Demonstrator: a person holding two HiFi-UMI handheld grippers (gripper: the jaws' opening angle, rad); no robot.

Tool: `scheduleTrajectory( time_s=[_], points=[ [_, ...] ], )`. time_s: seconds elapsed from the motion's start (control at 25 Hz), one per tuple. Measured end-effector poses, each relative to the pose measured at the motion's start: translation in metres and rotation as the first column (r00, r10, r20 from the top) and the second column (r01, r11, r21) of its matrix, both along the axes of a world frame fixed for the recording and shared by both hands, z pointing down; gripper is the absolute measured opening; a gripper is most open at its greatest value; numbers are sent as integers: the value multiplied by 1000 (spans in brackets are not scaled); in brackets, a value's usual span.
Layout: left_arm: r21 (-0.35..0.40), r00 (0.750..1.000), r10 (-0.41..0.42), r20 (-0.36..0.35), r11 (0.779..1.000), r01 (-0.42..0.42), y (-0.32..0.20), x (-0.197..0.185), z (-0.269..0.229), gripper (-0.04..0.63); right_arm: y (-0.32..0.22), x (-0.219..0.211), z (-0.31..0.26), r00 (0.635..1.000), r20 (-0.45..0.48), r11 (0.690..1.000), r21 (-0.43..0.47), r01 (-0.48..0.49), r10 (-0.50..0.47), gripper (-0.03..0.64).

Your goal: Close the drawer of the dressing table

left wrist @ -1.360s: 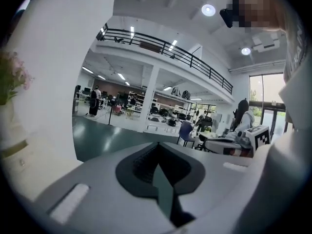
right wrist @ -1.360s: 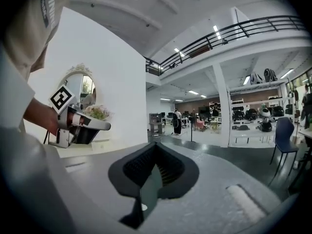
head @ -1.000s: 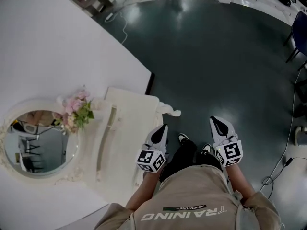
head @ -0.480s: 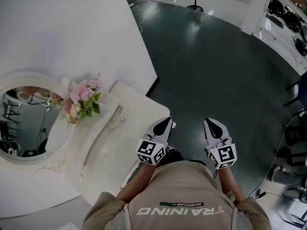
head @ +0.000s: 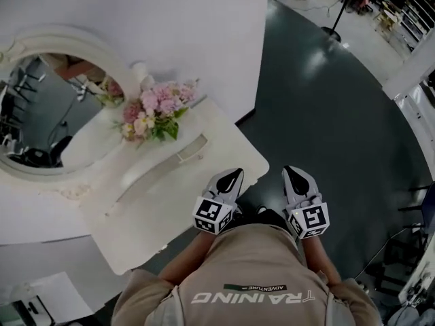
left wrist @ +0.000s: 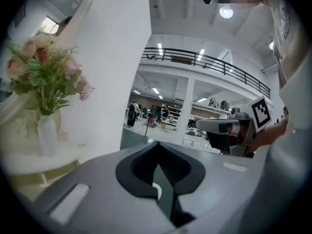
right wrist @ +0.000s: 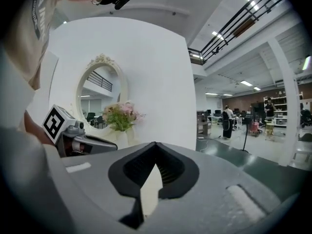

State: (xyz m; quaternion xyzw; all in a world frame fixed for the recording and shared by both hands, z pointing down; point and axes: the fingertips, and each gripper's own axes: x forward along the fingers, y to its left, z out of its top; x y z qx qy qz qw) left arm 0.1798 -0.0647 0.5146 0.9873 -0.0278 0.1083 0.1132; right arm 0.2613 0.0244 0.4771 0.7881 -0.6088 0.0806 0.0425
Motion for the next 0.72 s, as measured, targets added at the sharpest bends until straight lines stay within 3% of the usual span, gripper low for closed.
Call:
scheduleTrajectory(
  time_s=[0.24, 0.4, 0.72],
  points=[
    [-57, 972, -233, 22, 971, 234, -47, -36, 14, 18, -65, -15, -2, 978, -20, 978, -17, 207, -207, 2],
    [-59, 922, -381, 64, 921, 385, -75, -54, 18, 18, -109, -21, 3, 937, 13, 937, -14, 350, -350, 2],
    [-61, 854, -501, 141, 856, 513, -109, -55, 29, 18, -170, -18, 13, 843, 17, 843, -14, 537, -537, 2]
  ],
)
